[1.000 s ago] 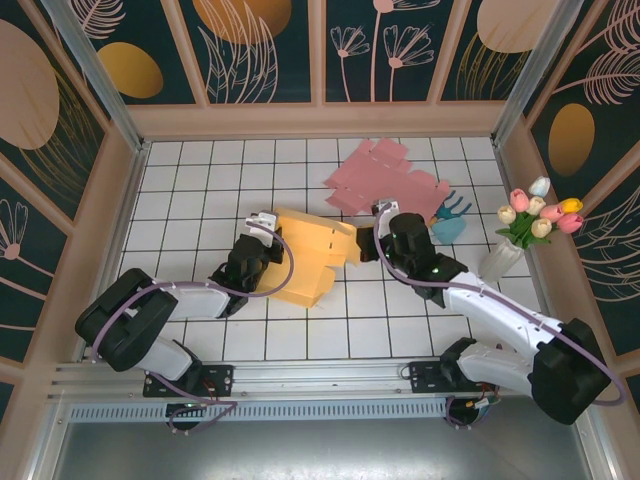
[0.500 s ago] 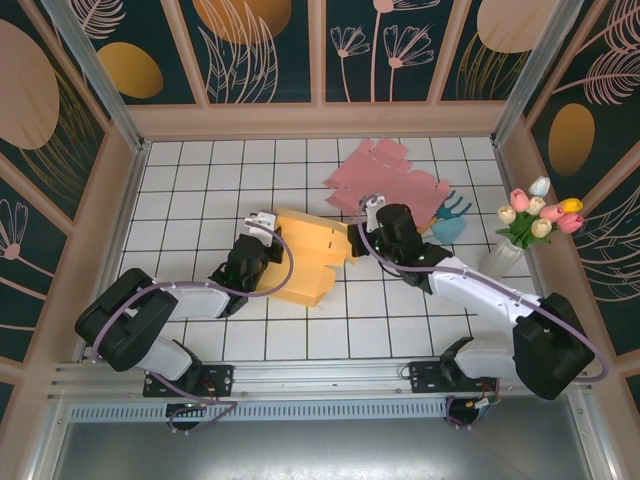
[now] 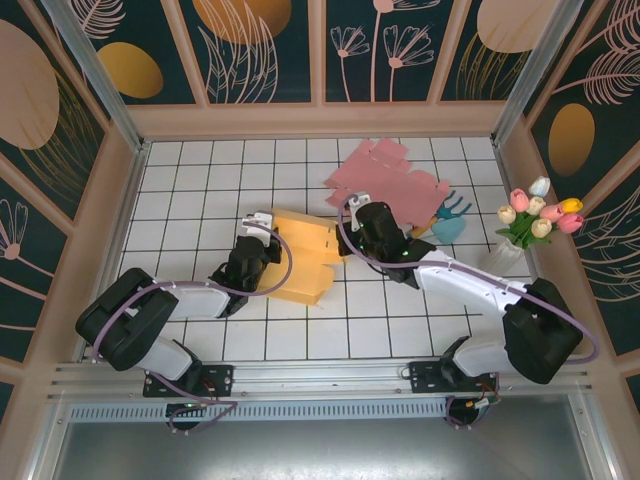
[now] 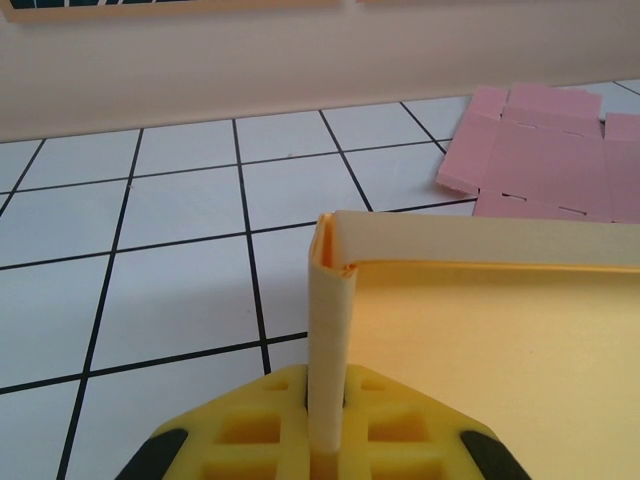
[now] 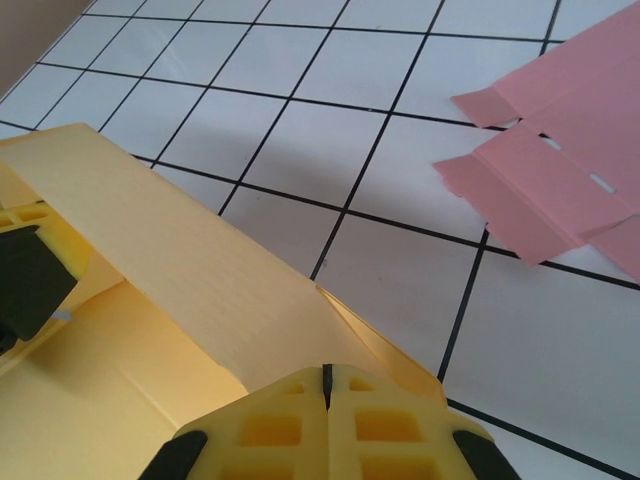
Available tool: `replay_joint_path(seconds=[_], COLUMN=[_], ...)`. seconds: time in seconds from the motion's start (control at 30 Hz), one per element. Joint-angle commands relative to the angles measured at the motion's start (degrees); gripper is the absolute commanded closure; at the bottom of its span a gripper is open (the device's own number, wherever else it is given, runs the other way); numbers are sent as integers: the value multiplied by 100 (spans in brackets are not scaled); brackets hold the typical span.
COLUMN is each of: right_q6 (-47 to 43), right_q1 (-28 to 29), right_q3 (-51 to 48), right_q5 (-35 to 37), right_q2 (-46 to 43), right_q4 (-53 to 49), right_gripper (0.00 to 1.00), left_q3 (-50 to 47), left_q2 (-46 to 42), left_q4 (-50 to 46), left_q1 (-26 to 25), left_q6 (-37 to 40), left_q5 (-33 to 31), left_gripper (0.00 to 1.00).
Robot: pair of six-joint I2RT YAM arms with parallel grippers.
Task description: Fold the paper box
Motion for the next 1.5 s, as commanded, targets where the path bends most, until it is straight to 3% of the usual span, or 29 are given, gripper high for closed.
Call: replay_joint_path(seconds=[0.0,0.33,0.47,0.67,0.87,1.1,1.47], right_q6=[-35,281,304,265,9,-454,-630], right_q1=[173,579,207,-450,-740,-726,-211], right_q3=[279,178,-75,-370,-211,213,235], right_q5=[581,819,789,100,-341,-513,-901], right_q2=[-331,-503,-359,-380,-121,349,488], right_q4=[-613,-423,-235,12,111,-46,509], right_gripper=[100,100,100,100,100,100,100], left_q3=[155,83,60,-47,-111,-181,-97], left_q2=[72,133,60,14,143,115,162], left_q4=[451,515,481,613,909,1033,1019], left_q1=[17,19,12,16,12,-1,-79], left_q6=[-294,-411,-392,-349,-327,-290,-332], left_q5=[-102,-147,-132,-64,397,617,748], left_gripper=[100,100,100,100,100,100,100])
